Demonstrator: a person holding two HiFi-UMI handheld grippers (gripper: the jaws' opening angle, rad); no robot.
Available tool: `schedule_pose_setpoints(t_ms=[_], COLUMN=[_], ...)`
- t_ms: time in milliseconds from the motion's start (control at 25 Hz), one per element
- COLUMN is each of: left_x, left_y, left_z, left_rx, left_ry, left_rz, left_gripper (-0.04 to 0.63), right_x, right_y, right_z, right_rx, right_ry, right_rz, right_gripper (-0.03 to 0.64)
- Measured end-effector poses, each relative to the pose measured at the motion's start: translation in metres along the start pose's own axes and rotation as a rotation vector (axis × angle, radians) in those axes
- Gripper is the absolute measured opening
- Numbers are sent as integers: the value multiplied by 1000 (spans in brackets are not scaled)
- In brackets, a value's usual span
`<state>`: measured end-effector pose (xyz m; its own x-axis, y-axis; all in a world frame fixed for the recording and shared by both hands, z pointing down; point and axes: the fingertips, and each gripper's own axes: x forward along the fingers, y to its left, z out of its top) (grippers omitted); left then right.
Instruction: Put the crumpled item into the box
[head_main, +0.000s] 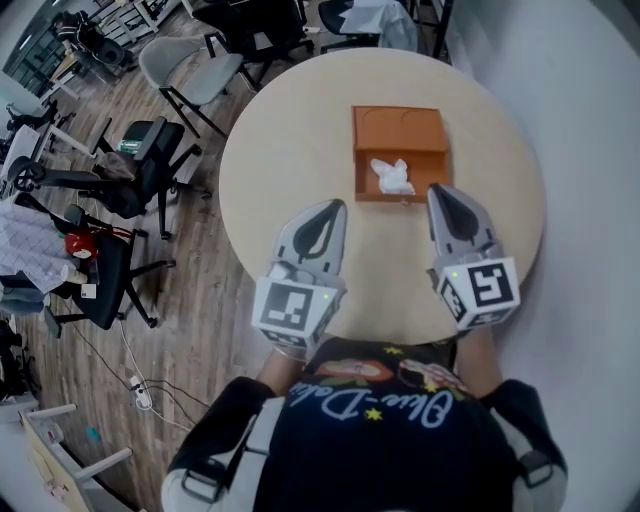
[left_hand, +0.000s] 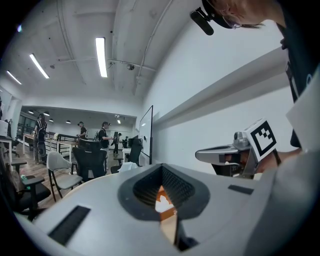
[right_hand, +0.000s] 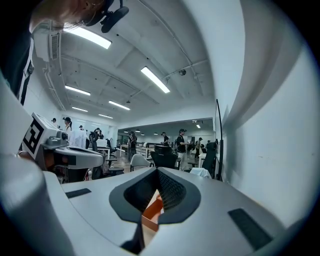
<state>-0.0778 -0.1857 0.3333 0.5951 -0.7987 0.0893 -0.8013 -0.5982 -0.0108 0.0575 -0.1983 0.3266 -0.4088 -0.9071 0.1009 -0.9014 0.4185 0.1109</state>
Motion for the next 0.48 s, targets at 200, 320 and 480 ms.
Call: schedule_pose_setpoints(t_ms=[200, 320, 480], left_x=[-6, -10, -10], left_y=[-3, -2, -2], left_z=[1, 1, 1], left_rx=[-17, -5, 5], left_ry=[-5, 1, 1], left_rz=[2, -5, -10], left_gripper=[-9, -9, -9], right_x=[-5, -8, -9], right_y=[4, 7, 8], right_z=[2, 7, 9], right_rx=[-1, 2, 0], right_ry=[-6, -10, -18], right_rz=[-1, -6, -1], right_gripper=[-2, -2, -2])
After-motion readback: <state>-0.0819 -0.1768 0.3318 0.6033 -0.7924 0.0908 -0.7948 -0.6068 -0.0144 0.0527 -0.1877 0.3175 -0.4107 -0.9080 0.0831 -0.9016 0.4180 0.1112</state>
